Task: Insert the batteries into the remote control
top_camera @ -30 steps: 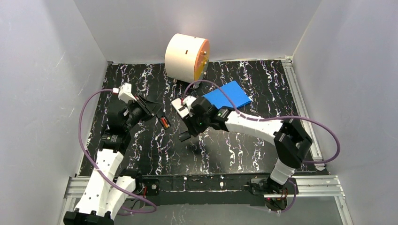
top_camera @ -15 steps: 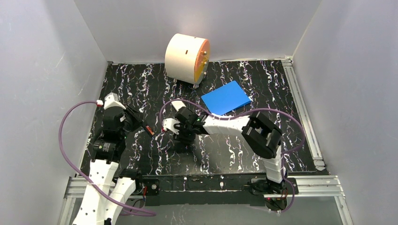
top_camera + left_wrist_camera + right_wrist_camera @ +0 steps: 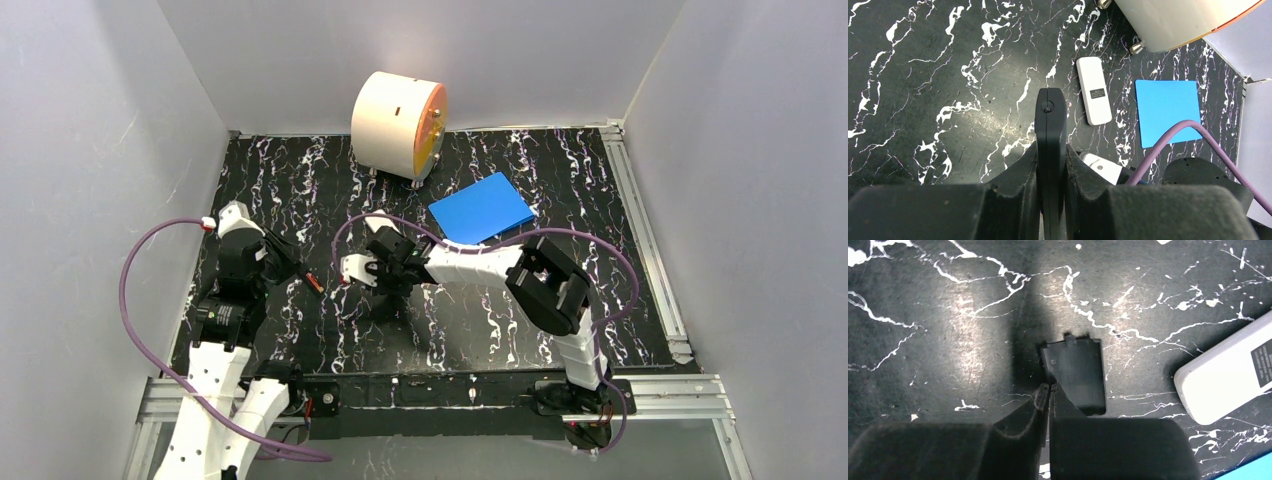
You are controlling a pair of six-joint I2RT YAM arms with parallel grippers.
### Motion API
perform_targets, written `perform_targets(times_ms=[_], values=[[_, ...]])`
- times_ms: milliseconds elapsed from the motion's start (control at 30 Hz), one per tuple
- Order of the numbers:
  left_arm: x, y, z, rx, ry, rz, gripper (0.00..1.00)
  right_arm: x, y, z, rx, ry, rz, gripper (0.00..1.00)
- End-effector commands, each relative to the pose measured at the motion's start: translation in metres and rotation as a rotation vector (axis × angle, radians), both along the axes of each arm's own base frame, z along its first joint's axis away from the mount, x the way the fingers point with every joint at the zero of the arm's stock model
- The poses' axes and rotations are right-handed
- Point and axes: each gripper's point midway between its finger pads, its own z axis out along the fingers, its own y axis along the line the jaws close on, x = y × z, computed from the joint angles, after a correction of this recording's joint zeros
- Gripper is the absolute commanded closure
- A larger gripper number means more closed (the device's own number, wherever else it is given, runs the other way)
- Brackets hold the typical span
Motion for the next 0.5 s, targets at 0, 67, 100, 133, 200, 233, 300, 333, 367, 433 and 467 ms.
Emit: perform_targets(times_ms=[0, 67, 100, 133, 200, 233, 300, 333, 367, 433, 467], values=[[0.002, 0.004, 0.018, 0.013, -0.041, 0.014, 1.00, 0.007, -0.002, -0.008, -0.030, -0.012, -0.037, 0.94], [0.002, 0.004, 0.019, 0.014, -0.042, 0.010, 1.00, 0.007, 0.001, 0.001, 0.000, 0.003, -0.078, 0.99], [0.003, 0.004, 0.019, 0.013, -0.043, 0.007, 1.00, 0.006, 0.004, 0.009, 0.026, 0.025, -0.108, 0.99], [0.004, 0.003, 0.020, 0.013, -0.046, 0.003, 1.00, 0.005, 0.006, 0.016, 0.057, 0.063, -0.143, 0.99], [0.005, 0.000, 0.020, 0.007, -0.050, -0.012, 1.00, 0.004, 0.008, 0.031, 0.102, 0.146, -0.247, 0.99], [0.006, -0.002, 0.019, 0.002, -0.050, -0.019, 1.00, 0.004, 0.008, 0.038, 0.125, 0.194, -0.306, 0.99], [0.009, -0.008, 0.018, -0.016, -0.057, -0.046, 1.00, 0.000, 0.007, 0.051, 0.166, 0.301, -0.416, 0.99], [0.010, -0.011, 0.018, -0.024, -0.062, -0.061, 1.00, -0.002, 0.006, 0.058, 0.191, 0.350, -0.463, 0.99], [0.012, -0.015, 0.017, -0.034, -0.064, -0.078, 1.00, -0.004, 0.008, 0.065, 0.227, 0.407, -0.509, 0.99], [0.014, -0.022, 0.017, -0.054, -0.075, -0.110, 1.00, -0.007, 0.011, 0.085, 0.321, 0.549, -0.607, 0.99], [0.015, -0.025, 0.018, -0.064, -0.080, -0.126, 1.00, -0.006, 0.011, 0.092, 0.364, 0.617, -0.645, 0.99]])
